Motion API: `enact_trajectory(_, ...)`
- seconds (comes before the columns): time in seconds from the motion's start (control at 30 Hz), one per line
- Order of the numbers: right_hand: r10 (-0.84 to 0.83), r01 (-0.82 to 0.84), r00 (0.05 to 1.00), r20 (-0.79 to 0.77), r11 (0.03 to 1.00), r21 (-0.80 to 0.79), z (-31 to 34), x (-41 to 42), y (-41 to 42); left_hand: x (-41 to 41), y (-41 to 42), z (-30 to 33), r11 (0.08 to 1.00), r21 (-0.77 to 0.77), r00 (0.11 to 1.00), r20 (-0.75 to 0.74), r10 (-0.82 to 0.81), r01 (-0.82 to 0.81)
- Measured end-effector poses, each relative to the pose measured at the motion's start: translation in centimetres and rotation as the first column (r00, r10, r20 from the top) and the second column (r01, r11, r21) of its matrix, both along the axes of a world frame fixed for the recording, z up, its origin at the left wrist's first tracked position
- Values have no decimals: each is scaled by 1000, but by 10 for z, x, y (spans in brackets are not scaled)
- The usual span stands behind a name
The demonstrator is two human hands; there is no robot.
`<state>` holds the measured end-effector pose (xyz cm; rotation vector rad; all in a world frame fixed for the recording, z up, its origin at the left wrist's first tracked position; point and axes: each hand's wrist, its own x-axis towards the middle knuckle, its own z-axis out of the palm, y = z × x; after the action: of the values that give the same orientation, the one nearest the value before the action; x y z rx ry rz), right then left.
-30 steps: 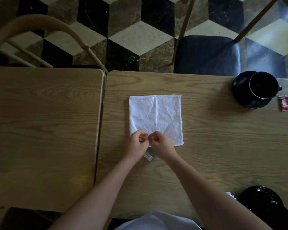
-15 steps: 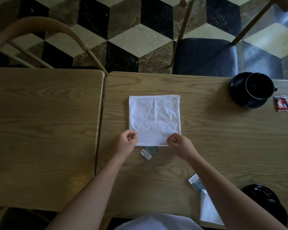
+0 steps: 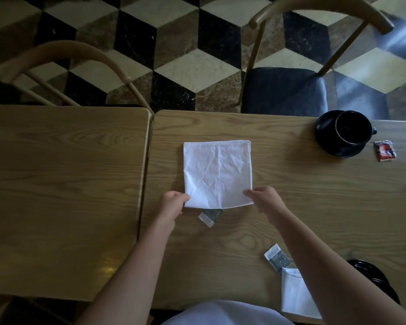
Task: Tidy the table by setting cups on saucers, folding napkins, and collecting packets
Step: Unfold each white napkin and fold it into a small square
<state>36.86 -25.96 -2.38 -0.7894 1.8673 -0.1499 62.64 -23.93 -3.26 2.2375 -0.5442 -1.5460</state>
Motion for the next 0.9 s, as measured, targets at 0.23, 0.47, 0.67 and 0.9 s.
enact_trajectory(0.23,-26,32,997,78,997,-77,22,-7,51,9,32,21,997,-8,981,-182,72,-75)
enact_trajectory(0.47,-134,123,983,125,988,97,13,-11,150,20,127,14,987,135,953,-300,-41,84)
enact_trajectory(0.67,-139,120,983,117,980,159,20,-12,170,17,152,16,988,153,967,-253,23,16)
enact_trajectory(0.9,-125,121,990,58,990,79,36,-15,127,17,110,31,1000,-19,978,-207,-21,17)
